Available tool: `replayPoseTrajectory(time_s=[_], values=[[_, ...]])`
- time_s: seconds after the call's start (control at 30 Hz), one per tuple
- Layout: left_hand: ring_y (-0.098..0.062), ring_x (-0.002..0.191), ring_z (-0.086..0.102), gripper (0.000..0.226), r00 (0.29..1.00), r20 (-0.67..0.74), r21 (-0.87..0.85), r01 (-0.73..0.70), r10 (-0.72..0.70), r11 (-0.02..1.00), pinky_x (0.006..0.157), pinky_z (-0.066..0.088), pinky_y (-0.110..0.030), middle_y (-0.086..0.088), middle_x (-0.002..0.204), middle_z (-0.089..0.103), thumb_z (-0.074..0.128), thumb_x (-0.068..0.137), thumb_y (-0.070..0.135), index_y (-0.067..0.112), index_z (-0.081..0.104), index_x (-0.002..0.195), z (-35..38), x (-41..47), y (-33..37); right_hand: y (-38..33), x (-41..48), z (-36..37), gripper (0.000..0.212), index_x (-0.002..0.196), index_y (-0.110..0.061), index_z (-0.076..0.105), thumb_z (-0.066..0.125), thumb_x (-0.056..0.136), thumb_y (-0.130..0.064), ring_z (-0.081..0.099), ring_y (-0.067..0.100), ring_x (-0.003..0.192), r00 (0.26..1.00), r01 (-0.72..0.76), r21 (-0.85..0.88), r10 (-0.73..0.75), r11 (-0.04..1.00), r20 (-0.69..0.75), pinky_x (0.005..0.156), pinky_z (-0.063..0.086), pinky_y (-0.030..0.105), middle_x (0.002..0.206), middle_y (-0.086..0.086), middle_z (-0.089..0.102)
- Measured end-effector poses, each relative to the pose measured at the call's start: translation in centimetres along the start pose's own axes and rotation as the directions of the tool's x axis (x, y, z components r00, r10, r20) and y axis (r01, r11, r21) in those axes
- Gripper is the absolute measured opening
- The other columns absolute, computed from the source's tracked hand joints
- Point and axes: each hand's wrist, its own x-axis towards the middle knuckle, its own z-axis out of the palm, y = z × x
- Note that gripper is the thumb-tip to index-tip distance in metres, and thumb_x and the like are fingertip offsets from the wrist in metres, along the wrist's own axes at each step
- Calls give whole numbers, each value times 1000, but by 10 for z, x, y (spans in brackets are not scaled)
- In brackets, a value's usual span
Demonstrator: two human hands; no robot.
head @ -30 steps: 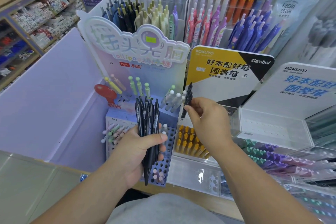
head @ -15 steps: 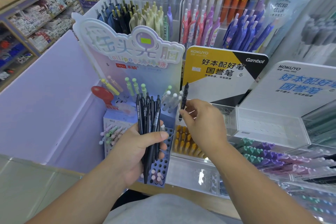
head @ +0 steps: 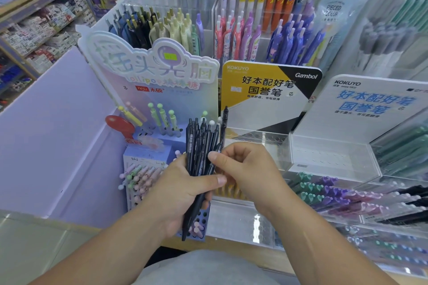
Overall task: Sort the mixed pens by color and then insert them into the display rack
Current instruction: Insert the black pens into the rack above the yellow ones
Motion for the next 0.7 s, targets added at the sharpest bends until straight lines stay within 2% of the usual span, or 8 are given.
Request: replayPoseTrajectory(time_s=[0.03, 0.13, 0.3, 0.47, 0.6, 0.7], values=[[-16, 53, 51, 31, 1000, -3, -14, 13, -13, 1000, 47, 45, -30, -11, 71, 57, 77, 78, -2, 7, 59, 101, 1, 0, 0, 0, -1, -1, 34, 74, -2, 65, 79, 83, -32, 53, 22, 58, 1000, -18, 38, 18, 999, 7, 59, 44, 38, 65, 24, 61], [-16, 51, 50, 31, 998, 10, -89, 55, -55, 994, 42, 43, -28, -8, 67, 56, 78, 72, 12, 7, 59, 96, 4, -1, 1, -1, -3, -4, 26, 74, -4, 64, 72, 90, -23, 56, 18, 56, 995, -93, 132, 90, 987, 31, 58, 45, 32, 61, 9, 63], [-16, 51, 51, 24, 996, 8, -143, 85, -84, 986, 42, 43, -27, -8, 70, 58, 74, 72, 17, 8, 60, 90, 5, -3, 3, 4, -1, -7, 20, 73, -11, 65, 65, 92, -17, 56, 18, 56, 982, -188, 293, 184, 937, 41, 58, 42, 32, 70, 10, 64], [-17, 53, 52, 21, 997, -48, -72, 49, -53, 996, 45, 44, -28, -8, 68, 59, 76, 79, 11, 8, 61, 94, 7, -1, 0, 5, -1, -3, 27, 68, -11, 59, 74, 87, -23, 56, 16, 53, 985, -157, 297, 170, 942, -19, 54, 43, 29, 61, 6, 57], [-18, 51, 52, 20, 993, -83, -117, 73, -83, 990, 43, 44, -28, -8, 67, 57, 75, 82, 20, 9, 62, 91, 6, 0, -1, -2, 1, -10, 15, 90, -4, 69, 67, 92, -19, 59, 15, 61, 987, -144, 354, 160, 924, -16, 58, 50, 25, 77, 11, 69], [-18, 52, 52, 18, 986, -99, -198, 116, -137, 973, 43, 42, -28, -6, 69, 59, 72, 86, 21, 8, 61, 94, 2, 2, -3, -10, 5, -26, 14, 96, -8, 72, 64, 95, -20, 62, 15, 67, 989, -49, 322, 90, 946, -115, 67, 55, 27, 74, 4, 70]])
